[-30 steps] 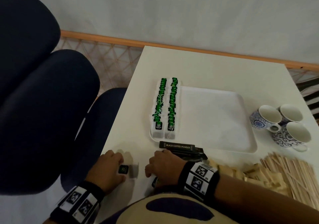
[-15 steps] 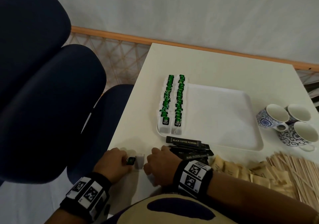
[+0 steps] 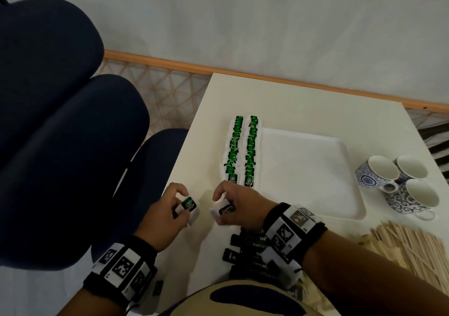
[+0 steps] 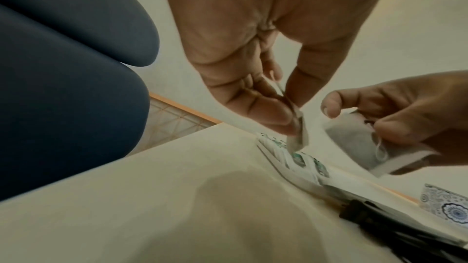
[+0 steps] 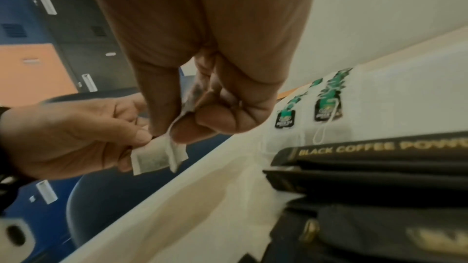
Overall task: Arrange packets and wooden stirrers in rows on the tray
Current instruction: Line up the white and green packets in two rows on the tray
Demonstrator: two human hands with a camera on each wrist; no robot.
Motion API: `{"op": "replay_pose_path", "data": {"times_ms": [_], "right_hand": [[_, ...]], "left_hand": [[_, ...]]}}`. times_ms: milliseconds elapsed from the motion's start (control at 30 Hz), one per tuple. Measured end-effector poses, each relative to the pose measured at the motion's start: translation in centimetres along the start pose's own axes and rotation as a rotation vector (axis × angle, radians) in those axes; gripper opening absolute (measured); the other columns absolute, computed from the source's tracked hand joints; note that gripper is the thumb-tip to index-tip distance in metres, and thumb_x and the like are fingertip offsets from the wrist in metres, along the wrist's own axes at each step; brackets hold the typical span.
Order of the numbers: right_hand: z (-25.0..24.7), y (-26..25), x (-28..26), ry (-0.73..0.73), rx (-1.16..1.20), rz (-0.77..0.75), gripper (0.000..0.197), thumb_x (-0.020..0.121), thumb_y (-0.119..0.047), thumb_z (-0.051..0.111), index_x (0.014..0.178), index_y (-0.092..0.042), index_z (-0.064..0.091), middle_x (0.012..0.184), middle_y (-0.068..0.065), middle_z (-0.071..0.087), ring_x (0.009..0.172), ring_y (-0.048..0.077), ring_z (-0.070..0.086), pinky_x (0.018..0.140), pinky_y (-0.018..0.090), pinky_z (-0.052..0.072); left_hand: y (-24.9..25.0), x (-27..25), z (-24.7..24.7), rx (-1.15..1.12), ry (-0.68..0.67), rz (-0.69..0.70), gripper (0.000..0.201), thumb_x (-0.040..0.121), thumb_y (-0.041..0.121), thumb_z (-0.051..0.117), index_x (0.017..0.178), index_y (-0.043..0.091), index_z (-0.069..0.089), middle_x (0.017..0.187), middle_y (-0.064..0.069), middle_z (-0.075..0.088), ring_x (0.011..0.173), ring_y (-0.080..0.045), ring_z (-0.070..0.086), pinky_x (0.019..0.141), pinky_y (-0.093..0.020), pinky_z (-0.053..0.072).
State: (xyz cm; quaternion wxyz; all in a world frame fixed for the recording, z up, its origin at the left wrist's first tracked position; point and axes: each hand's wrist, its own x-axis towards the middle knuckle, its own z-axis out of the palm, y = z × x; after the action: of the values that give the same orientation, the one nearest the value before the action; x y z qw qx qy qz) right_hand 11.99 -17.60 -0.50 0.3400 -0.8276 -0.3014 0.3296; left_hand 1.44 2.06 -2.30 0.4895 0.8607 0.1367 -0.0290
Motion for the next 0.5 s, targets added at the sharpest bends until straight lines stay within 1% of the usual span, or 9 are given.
{"op": "replay_pose_path", "data": {"times_ms": [33, 100, 167, 200, 267, 300, 367, 433, 500], "right_hand": [[-0.4, 0.1, -0.1, 0.003, 0.011, 0.006, 0.036, 0.076, -0.035, 0.079, 0.098, -0.037, 0.049, 0.091, -0.005, 0.064, 0.076, 0.011, 0.06, 0.065, 0.024, 0.051], [-0.9, 0.3, -0.3, 0.006, 0.01, 0.021, 0.041, 0.074, -0.039, 0.08, 0.101, -0.037, 0.049, 0.093, -0.007, 0.063, 0.077, 0.009, 0.06, 0.063, 0.02, 0.048], [-1.1, 0.3, -0.6, 0.02, -0.023, 0.029, 0.043, 0.073, -0.037, 0.082, 0.103, -0.036, 0.05, 0.086, -0.013, 0.057, 0.071, 0.001, 0.054, 0.057, 0.013, 0.04], [-1.1, 0.3, -0.8, 0.029, -0.029, 0.034, 0.043, 0.074, -0.035, 0.082, 0.103, -0.034, 0.05, 0.083, -0.012, 0.056, 0.068, 0.0, 0.052, 0.055, 0.012, 0.038], [-1.2, 0.2, -1.2, 0.035, -0.024, 0.044, 0.043, 0.073, -0.031, 0.082, 0.104, -0.031, 0.051, 0.083, -0.01, 0.057, 0.068, 0.002, 0.051, 0.055, 0.012, 0.039], [-1.2, 0.2, -1.4, 0.039, -0.033, 0.047, 0.044, 0.072, -0.03, 0.082, 0.103, -0.031, 0.051, 0.086, -0.009, 0.057, 0.071, 0.003, 0.052, 0.057, 0.014, 0.04], [-1.4, 0.6, -1.6, 0.053, -0.049, 0.058, 0.044, 0.071, -0.029, 0.083, 0.101, -0.031, 0.051, 0.092, -0.006, 0.058, 0.077, 0.007, 0.053, 0.062, 0.017, 0.043], [-1.5, 1.1, -1.9, 0.07, -0.056, 0.084, 0.036, 0.072, -0.032, 0.082, 0.096, -0.029, 0.055, 0.092, -0.005, 0.062, 0.077, 0.008, 0.055, 0.063, 0.019, 0.044], [-1.8, 1.8, -2.2, 0.08, -0.048, 0.139, 0.029, 0.075, -0.037, 0.08, 0.088, -0.018, 0.063, 0.084, 0.003, 0.064, 0.072, 0.009, 0.054, 0.064, 0.027, 0.046]], "left_hand": [[0.5, 0.2, 0.2, -0.014, -0.022, 0.029, 0.036, 0.087, 0.0, 0.054, 0.095, 0.034, 0.053, 0.075, 0.0, 0.064, 0.061, -0.014, 0.064, 0.061, -0.024, 0.051], [1.2, 0.6, 0.8, -0.01, -0.078, 0.086, 0.042, 0.09, -0.004, 0.049, 0.087, 0.035, 0.065, 0.082, 0.008, 0.065, 0.065, -0.01, 0.064, 0.062, -0.017, 0.05], [1.6, 1.1, 1.5, 0.013, -0.12, 0.135, 0.043, 0.09, -0.001, 0.054, 0.084, 0.039, 0.07, 0.09, 0.007, 0.065, 0.074, -0.007, 0.064, 0.069, -0.02, 0.052], [1.8, 1.2, 1.8, 0.025, -0.139, 0.149, 0.033, 0.088, 0.008, 0.061, 0.084, 0.039, 0.07, 0.092, 0.007, 0.064, 0.079, -0.005, 0.064, 0.072, -0.021, 0.052], [2.4, 1.6, 2.2, 0.107, -0.194, 0.173, 0.009, 0.077, 0.04, 0.069, 0.083, 0.044, 0.064, 0.09, 0.013, 0.062, 0.086, 0.003, 0.06, 0.075, -0.014, 0.048], [2.5, 1.8, 2.5, 0.16, -0.221, 0.195, 0.014, 0.074, 0.047, 0.071, 0.082, 0.045, 0.059, 0.088, 0.015, 0.06, 0.087, 0.006, 0.057, 0.072, -0.009, 0.044], [2.6, 2.3, 3.1, 0.229, -0.235, 0.22, 0.017, 0.078, 0.038, 0.075, 0.073, 0.039, 0.059, 0.081, 0.013, 0.058, 0.082, 0.004, 0.055, 0.067, -0.008, 0.039], [2.5, 2.8, 3.7, 0.241, -0.208, 0.226, 0.016, 0.081, 0.033, 0.073, 0.069, 0.026, 0.065, 0.077, 0.009, 0.059, 0.079, -0.002, 0.056, 0.066, -0.011, 0.04], [2.2, 3.3, 4.3, 0.201, -0.169, 0.207, 0.016, 0.08, 0.032, 0.074, 0.07, 0.02, 0.069, 0.076, 0.007, 0.062, 0.078, -0.005, 0.058, 0.067, -0.014, 0.042]]}}
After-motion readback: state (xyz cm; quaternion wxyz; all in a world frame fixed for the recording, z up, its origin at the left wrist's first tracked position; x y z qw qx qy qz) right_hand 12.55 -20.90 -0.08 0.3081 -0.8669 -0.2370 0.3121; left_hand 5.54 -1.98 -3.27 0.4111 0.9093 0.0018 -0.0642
